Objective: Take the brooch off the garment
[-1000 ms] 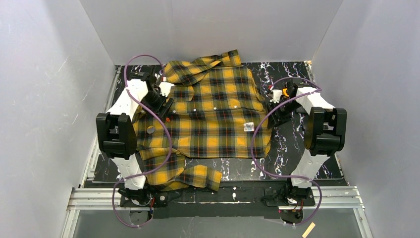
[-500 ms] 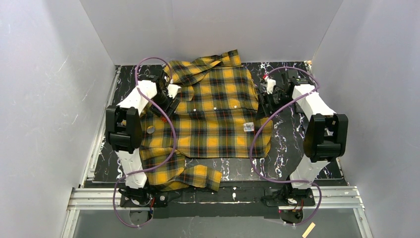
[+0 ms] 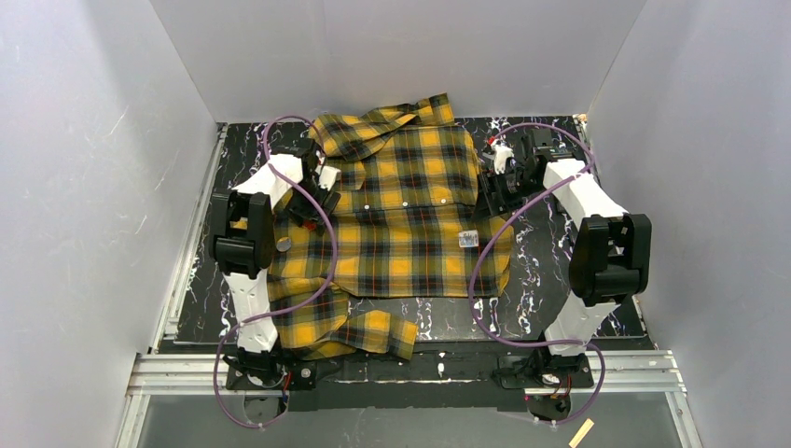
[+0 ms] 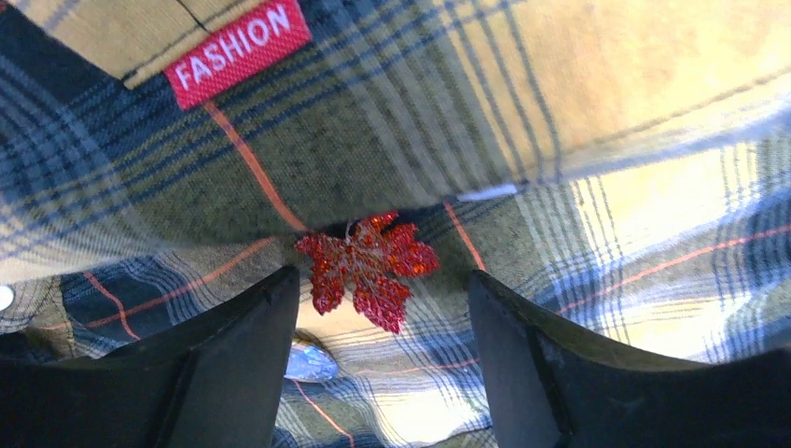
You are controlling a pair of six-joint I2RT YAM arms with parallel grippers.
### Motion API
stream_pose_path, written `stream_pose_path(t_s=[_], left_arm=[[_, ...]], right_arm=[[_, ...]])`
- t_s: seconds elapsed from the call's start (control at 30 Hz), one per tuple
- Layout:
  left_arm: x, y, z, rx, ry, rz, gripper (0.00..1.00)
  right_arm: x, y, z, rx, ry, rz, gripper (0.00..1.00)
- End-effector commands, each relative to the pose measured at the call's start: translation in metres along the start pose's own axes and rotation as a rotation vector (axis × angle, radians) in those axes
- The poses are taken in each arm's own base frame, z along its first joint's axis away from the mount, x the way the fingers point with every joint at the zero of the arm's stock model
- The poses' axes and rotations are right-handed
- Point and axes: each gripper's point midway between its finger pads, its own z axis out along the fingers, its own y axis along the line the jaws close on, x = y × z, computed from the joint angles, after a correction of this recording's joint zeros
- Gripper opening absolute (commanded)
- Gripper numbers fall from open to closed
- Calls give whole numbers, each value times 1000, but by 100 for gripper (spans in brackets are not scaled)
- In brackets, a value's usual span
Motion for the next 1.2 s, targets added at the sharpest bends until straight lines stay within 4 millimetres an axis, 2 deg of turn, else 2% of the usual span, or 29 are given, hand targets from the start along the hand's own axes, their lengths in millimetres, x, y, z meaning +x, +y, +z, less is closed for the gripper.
stream_pose_path(t_s=[0.0,0.1,0.2,0.3,0.43,0.53,0.57,0.63,0.7,0.73,0.9,1.1,1.17], left_arm=[[-5,-4,1,0,-6,-14,61],[-7,-7,-1,7,-15,-10,52],[-9,-11,-14,14,-44,-11,44],[-3,-17,-28,39,-45,-13,37],[3,-29,-42,89,-55,-19,33],[5,-43,-51,158,-67,-23,30],[5,-53,-57,219,-71,-28,29],[8,-80,-67,377,-57,-21,30],[13,-95,-73,502,-29,-30,31],[10,-94,-73,554,-29,-79,33],[0,-99,-80,666,-63,-130,43],[6,-104,-74,723,0,-186,61],[5,-99,-77,730,-8,-222,63]], right_arm=[[-21,10,-4,-18,-58,-37,74],[-24,13,-1,-24,-64,-44,74],[-27,16,2,-30,-70,-58,74],[-29,21,6,-38,-72,-76,73],[-32,30,15,-51,-76,-114,73],[-34,40,25,-68,-85,-155,71],[-37,46,30,-79,-96,-184,71],[-46,69,50,-116,-150,-300,70],[-54,89,69,-149,-217,-428,68],[-57,102,82,-171,-234,-496,66],[-63,115,100,-189,-262,-546,64],[-64,133,125,-196,-271,-610,63],[-64,139,133,-187,-271,-631,61]])
